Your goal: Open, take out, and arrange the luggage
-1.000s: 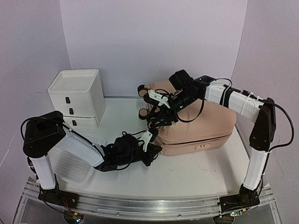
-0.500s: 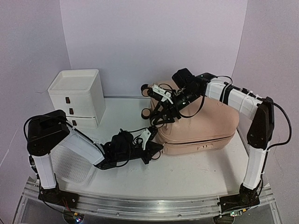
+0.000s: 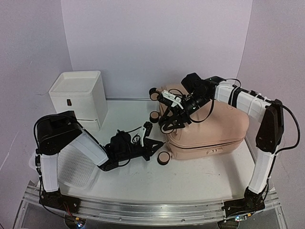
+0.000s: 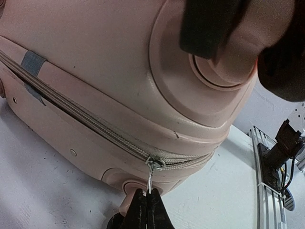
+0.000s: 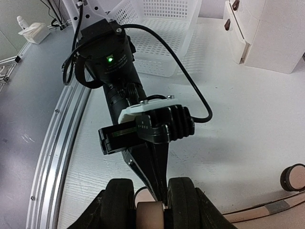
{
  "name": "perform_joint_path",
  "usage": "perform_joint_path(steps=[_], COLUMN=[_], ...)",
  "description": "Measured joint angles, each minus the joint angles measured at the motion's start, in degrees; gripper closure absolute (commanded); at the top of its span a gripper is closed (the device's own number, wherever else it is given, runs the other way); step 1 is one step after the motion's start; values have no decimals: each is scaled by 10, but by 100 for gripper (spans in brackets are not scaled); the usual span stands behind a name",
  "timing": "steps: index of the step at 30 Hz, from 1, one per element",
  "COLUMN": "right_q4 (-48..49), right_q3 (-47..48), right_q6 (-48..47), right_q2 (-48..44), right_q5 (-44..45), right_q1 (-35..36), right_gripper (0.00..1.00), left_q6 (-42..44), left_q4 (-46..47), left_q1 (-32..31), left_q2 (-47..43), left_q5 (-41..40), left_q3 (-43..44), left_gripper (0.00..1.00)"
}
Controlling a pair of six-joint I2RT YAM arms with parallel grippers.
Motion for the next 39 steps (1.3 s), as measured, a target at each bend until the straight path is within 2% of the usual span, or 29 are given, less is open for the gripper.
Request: perform_joint_path(steps=[10,24,39], right_q4=[-5,-17,-40], right_q3=[-63,-65,-65], right_q6=[-25,-26,-25], right_q2=[-49,-55,-63], right_q5=[6,7,17], right_q1=[-2,-2,-1], right_gripper=[100,100,100], left_q6=[-32,-30,-31], left_q4=[1,-1,-64], left_q1=[6,25,34], left_q2=[26,56,99], left_q5=[11,95,106], left_q3=[32,61,104], left_gripper=[100,100,90])
